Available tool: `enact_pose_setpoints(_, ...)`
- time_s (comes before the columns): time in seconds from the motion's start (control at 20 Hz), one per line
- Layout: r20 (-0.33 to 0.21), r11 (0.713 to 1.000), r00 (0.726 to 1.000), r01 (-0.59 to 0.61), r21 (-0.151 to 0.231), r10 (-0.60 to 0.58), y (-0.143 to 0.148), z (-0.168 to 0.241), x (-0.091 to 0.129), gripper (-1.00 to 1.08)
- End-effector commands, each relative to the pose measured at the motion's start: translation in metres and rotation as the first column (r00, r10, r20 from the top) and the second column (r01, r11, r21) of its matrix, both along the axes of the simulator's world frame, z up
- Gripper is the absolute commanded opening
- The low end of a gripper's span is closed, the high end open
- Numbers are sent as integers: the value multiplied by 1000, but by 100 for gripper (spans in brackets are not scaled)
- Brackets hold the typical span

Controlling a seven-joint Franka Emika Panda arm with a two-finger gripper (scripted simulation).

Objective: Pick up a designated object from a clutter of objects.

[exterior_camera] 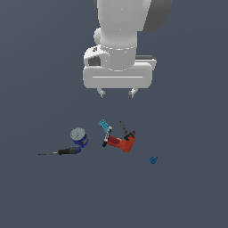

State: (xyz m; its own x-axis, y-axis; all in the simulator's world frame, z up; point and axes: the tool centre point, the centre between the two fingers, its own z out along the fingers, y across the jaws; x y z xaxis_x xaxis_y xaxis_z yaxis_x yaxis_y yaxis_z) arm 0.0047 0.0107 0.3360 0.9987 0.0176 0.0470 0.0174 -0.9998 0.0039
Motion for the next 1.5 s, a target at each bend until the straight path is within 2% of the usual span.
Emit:
enact_pose_setpoints(0.0, 0, 1000, 1000, 0, 0, 0, 0, 0, 0, 100)
enact_pose_setpoints(0.45, 28, 998, 998, 54, 32, -55, -6, 11, 8, 100)
enact_pose_setpoints(0.95, 26, 997, 997, 73, 35, -74, -9, 8, 11, 100)
enact_pose_setpoints(1.25, 15, 985, 986, 167, 50, -168, -25, -6, 24, 100)
enact_pose_setpoints(1.45, 3, 962, 964, 266, 63, -267, -43, -23, 37, 100)
